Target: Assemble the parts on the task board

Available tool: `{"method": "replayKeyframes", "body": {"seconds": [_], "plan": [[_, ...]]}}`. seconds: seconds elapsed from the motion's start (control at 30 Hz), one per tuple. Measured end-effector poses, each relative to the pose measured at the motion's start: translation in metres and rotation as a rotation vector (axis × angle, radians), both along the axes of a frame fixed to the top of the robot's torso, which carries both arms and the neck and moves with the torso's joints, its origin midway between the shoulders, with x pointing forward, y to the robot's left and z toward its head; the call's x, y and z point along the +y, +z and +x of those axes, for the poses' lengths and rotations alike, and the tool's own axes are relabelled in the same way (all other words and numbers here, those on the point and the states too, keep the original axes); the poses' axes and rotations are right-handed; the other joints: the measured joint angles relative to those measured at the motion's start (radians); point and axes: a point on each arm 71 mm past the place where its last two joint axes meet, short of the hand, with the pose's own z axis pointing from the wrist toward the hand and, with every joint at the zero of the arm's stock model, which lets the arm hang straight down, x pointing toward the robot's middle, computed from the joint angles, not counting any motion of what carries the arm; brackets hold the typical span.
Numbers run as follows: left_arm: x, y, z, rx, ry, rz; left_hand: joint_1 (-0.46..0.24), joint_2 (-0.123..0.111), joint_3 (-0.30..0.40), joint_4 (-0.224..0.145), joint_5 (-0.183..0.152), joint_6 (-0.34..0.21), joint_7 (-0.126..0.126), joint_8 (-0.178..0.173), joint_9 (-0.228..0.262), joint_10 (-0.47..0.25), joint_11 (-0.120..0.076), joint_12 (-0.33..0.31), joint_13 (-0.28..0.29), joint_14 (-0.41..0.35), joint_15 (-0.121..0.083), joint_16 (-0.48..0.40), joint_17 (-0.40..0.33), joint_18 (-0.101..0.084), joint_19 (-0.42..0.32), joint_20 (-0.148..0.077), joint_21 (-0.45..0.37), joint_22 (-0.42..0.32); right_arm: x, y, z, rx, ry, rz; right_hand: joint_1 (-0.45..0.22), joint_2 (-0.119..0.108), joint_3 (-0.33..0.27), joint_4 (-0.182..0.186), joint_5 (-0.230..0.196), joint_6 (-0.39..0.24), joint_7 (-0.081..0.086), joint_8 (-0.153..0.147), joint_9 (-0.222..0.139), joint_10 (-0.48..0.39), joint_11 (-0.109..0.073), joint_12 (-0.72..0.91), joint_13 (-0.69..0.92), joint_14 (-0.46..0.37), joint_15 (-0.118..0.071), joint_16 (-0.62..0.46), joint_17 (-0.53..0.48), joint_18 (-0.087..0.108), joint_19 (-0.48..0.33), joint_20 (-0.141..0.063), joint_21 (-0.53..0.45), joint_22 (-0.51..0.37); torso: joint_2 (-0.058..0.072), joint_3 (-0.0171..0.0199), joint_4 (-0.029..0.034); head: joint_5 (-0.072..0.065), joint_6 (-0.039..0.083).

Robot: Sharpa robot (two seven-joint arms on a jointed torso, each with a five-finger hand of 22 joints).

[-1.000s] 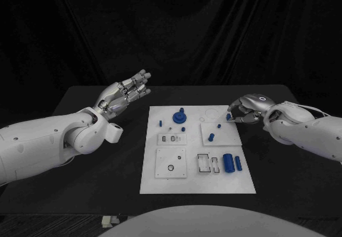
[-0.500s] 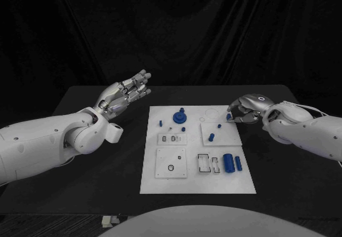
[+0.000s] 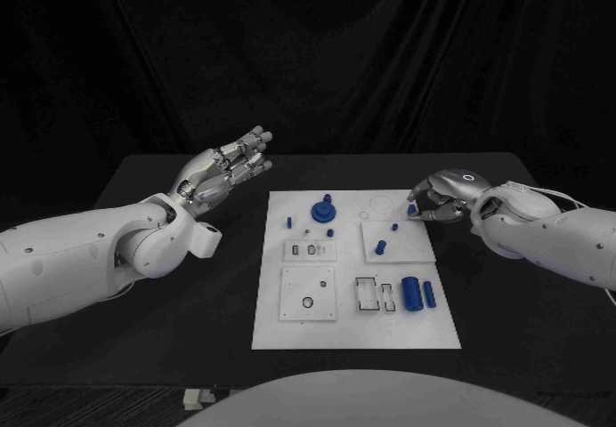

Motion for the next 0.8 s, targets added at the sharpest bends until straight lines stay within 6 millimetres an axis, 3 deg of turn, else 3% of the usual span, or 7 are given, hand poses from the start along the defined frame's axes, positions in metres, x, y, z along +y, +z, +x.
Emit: {"method": "replayKeyframes", "body": {"seconds": [0.8], "plan": [[-0.0006, -0.0005, -0.0002, 0.004, -0.005, -0.001, 0.0, 0.0, 0.003, 0.003, 0.0, 0.0, 0.0, 0.0, 0.0, 0.0, 0.0, 0.0, 0.0, 0.0, 0.0, 0.0, 0.0, 0.0, 0.0, 0.0, 0.0, 0.0, 0.0008, -0.0023, 0.0005, 0.021, -0.001, -0.008, 0.055, 0.007, 0.02, -0.005, 0.07, 0.014, 0.0, 0.008, 0.0, 0.0, 0.0, 0.0, 0.001, 0.0, 0.0, 0.0, 0.0, 0.0, 0.0, 0.0, -0.009, 0.0, 0.0, 0.0001, -0.0004, 0.0, 0.0]]}}
